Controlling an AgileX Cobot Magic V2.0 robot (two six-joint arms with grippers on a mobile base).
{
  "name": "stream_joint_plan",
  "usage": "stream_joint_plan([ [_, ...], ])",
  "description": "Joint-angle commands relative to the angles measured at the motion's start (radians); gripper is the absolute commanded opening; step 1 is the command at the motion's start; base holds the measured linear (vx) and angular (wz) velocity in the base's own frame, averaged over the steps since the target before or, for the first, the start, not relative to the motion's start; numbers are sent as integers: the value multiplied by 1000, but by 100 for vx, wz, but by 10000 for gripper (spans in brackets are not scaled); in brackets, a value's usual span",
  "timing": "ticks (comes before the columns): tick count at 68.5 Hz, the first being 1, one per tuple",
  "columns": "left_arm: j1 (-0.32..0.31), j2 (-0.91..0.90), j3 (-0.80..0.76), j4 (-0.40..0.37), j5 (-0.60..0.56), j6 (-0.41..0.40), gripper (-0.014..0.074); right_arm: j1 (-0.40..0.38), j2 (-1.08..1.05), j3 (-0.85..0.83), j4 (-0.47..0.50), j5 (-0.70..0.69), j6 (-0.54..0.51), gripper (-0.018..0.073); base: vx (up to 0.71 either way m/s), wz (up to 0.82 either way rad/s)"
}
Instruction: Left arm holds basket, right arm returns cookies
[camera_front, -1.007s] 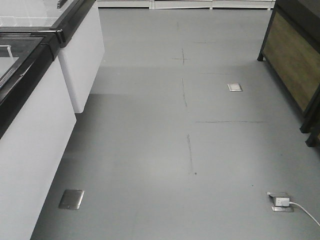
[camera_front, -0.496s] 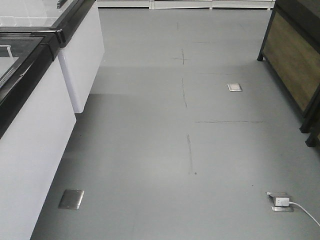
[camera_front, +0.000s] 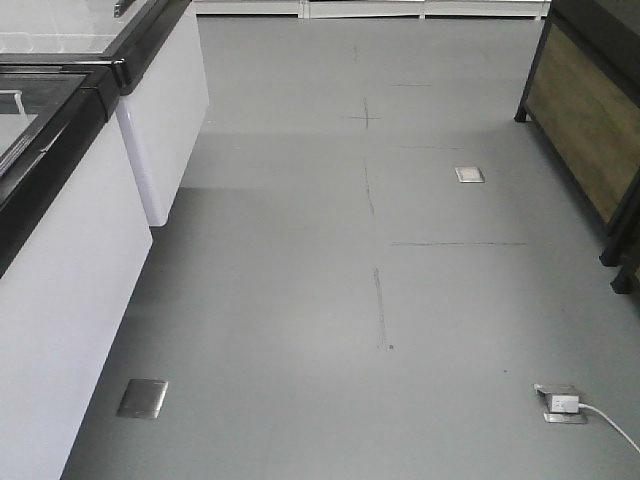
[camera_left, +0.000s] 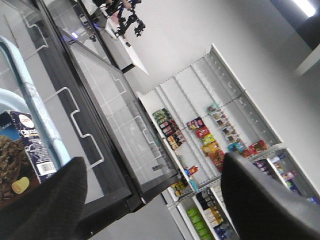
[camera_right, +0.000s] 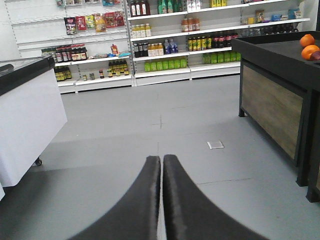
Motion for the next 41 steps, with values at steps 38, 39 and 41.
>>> stream_joint_plan([
  [38,17,337,-272,-18,84,-3,524,-4,-11,2,-5,-73,-8,-8,0,0],
  [39,17,341,-273,-18,83,-3,524,-4,-11,2,-5,-73,-8,-8,0,0],
  [41,17,344,-273,-18,77,-3,524,-4,-11,2,-5,-73,-8,-8,0,0],
])
